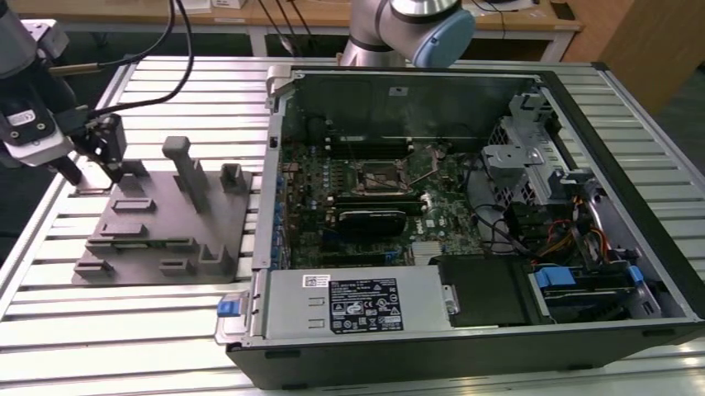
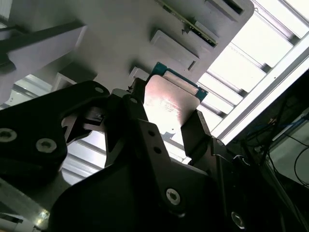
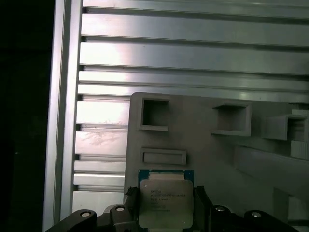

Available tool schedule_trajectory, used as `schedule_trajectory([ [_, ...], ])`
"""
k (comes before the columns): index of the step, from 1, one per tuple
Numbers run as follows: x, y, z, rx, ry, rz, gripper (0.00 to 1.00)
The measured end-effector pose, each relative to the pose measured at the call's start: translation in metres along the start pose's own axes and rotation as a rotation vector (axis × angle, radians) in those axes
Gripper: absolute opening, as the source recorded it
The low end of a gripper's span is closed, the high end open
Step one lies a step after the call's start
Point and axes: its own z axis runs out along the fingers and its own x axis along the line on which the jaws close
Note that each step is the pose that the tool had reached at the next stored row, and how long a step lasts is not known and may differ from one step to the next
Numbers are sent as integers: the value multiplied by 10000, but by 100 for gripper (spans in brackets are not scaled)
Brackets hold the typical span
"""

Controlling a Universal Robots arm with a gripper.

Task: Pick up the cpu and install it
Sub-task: 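Pick up the cpu and move it towards the insertion slot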

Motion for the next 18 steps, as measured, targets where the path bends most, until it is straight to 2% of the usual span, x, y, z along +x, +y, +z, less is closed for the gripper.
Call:
schedule_trajectory([
  [18,13,16,-329,-49,-91,-2,54],
])
